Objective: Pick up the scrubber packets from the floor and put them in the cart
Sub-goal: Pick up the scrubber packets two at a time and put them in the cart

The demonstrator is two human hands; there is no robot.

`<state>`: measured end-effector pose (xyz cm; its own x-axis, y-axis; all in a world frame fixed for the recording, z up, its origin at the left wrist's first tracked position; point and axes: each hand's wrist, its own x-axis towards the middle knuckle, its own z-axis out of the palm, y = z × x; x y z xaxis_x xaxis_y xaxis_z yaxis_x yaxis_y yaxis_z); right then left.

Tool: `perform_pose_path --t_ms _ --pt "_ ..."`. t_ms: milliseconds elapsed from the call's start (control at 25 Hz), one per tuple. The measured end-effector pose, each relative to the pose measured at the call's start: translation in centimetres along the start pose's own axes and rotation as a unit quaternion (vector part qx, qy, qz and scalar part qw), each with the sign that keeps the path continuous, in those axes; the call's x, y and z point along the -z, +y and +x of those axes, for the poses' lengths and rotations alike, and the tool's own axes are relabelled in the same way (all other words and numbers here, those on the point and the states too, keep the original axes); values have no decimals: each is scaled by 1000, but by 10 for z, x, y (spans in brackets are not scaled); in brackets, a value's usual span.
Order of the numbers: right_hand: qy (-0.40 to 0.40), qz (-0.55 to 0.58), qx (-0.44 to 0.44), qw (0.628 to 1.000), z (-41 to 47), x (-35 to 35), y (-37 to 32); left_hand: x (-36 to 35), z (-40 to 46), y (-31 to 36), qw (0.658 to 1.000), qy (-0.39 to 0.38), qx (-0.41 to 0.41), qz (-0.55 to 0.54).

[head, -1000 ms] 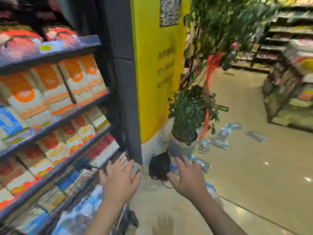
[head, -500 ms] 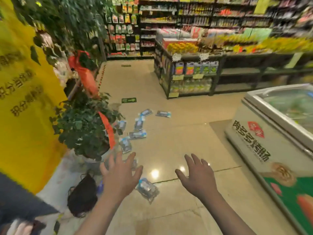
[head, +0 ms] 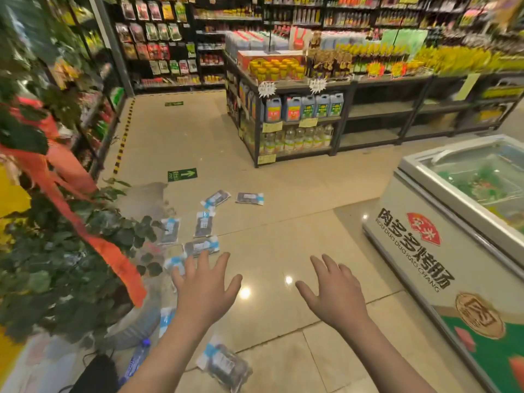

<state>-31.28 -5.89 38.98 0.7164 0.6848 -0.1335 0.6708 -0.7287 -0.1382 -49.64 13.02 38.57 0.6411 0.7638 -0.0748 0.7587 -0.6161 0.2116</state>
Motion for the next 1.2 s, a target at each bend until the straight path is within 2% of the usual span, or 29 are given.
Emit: perform_pose_path --t_ms 200,400,600,800,960,1200 --pt "12 14 -2 1000 118 29 -6 14 127 27 1000 2 -11 11" --pt "-14 29 -20 999 239 26 28 1 249 72 1000 -11 -20 10" --pt "-11 34 -8 999 396 37 72 -20 378 113 1000 -8 16 25" --pt "-25 29 38 999 518 66 68 -12 474 145 999 -3 45 13" --pt "-35 28 89 995 618 80 35 -8 550 127 995 11 98 0" --pt "-76 6 133 988 772 60 -38 -24 684 55 984 -2 181 -2"
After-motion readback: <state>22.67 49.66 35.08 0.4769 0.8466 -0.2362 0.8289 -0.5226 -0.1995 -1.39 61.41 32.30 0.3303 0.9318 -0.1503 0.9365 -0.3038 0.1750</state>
